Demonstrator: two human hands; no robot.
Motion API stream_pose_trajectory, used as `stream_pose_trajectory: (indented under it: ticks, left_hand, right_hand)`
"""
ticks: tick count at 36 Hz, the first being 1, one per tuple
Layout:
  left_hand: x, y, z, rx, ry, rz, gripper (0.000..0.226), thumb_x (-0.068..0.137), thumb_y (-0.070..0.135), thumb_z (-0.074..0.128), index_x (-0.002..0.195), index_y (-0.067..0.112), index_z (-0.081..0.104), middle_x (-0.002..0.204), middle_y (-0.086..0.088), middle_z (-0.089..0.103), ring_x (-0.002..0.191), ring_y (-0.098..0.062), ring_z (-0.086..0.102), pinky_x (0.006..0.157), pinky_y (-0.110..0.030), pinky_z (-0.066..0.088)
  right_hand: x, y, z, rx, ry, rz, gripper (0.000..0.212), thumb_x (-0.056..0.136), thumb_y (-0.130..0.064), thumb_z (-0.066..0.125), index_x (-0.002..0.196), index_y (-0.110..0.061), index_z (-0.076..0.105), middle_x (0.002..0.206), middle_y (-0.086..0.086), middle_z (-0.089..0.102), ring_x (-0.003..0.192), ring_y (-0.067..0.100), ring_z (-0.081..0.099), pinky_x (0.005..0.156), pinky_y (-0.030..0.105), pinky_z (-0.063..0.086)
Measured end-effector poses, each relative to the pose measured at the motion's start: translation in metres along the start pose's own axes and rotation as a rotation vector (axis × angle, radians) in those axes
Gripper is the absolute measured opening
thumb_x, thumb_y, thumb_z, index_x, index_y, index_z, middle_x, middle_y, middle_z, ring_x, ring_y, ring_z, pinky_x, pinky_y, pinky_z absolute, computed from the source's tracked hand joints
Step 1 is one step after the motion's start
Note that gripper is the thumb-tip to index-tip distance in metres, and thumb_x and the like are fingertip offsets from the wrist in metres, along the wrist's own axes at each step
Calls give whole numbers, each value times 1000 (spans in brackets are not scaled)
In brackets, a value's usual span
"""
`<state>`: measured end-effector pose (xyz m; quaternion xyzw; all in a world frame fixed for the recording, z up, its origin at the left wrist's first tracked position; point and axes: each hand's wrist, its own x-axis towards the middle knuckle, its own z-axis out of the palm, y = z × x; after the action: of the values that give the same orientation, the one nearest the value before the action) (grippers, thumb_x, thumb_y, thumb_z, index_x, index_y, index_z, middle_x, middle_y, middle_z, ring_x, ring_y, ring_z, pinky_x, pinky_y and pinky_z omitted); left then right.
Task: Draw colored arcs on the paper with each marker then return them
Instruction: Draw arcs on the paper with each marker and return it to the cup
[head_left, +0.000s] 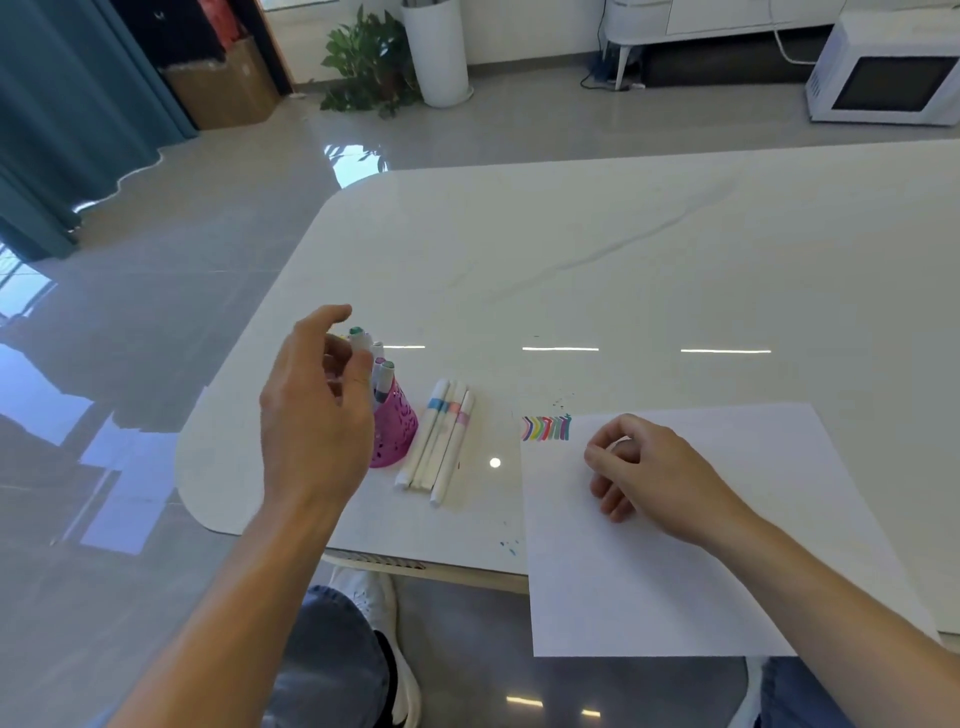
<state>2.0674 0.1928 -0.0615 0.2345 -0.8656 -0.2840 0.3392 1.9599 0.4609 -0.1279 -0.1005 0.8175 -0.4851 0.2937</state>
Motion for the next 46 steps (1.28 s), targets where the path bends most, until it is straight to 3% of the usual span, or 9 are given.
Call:
stream_pose_trajectory:
  ticks: [10, 16, 20, 24, 27, 30, 33, 40, 46]
  left_hand:
    - [-5, -2, 5, 143, -121, -49, 15, 96, 27, 64, 99, 38, 55, 104, 15, 55, 84, 8, 54, 64, -6, 37]
    - [-6, 0, 6, 136, -100, -52, 17, 95, 26, 66, 104, 35, 57, 103, 18, 55, 88, 16, 52, 66, -6, 38]
    - [-9, 3, 8, 112, -88, -21, 32, 93, 23, 69, 119, 34, 55, 106, 15, 54, 89, 4, 57, 75, -12, 46]
    - [-13, 10, 10, 147, -54, 104, 39, 91, 20, 71, 125, 29, 54, 112, 19, 46, 98, 4, 49, 75, 1, 35]
    - [-17, 16, 14, 128, -63, 206, 34, 90, 13, 71, 120, 22, 60, 110, 16, 50, 97, -4, 53, 80, -10, 44]
    - [-22, 24, 21, 99, -117, 248, 24, 90, 9, 70, 113, 17, 66, 107, 6, 60, 93, -9, 58, 80, -28, 53]
    - [-33, 31, 30, 96, -195, 263, 17, 91, 6, 67, 107, 13, 70, 100, 4, 63, 87, -12, 59, 77, -29, 50]
    - [-48, 19, 54, 374, -487, 102, 30, 96, 12, 56, 126, 13, 59, 117, -2, 56, 101, -21, 55, 81, -24, 39]
    - [-48, 13, 64, 506, -586, 57, 37, 97, 17, 54, 133, 15, 53, 122, -2, 56, 100, -24, 60, 85, -32, 48]
  right_hand:
    - [2, 2, -1, -6, -18, -16, 4, 101, -17, 63, 98, -15, 65, 71, 3, 76, 58, 20, 72, 55, 28, 56]
    - [1, 2, -1, -11, -22, -15, 5, 101, -17, 62, 98, -14, 65, 71, 2, 76, 57, 20, 72, 55, 28, 57]
    - [1, 0, -2, -12, -31, -9, 5, 101, -17, 62, 99, -14, 65, 71, 2, 76, 58, 19, 72, 56, 28, 57]
    - [2, 1, -3, -14, -36, -7, 5, 101, -17, 62, 99, -14, 65, 72, 3, 76, 58, 19, 73, 55, 27, 57]
    - [2, 1, -3, -11, -37, -8, 6, 102, -17, 61, 98, -14, 65, 71, 3, 76, 58, 19, 73, 55, 27, 57]
    - [2, 1, -3, -8, -37, -5, 6, 102, -17, 61, 98, -13, 65, 71, 3, 76, 58, 20, 73, 55, 28, 58]
    - [3, 1, -2, -1, -34, 1, 6, 101, -16, 61, 98, -13, 64, 71, 3, 76, 57, 19, 72, 54, 27, 56]
    - [4, 1, 0, -11, -8, -4, 5, 101, -15, 61, 97, -14, 63, 71, 2, 76, 56, 18, 72, 50, 21, 52]
    - [5, 2, 0, -5, -10, -5, 5, 102, -16, 60, 97, -14, 63, 72, 3, 76, 56, 19, 72, 51, 23, 54]
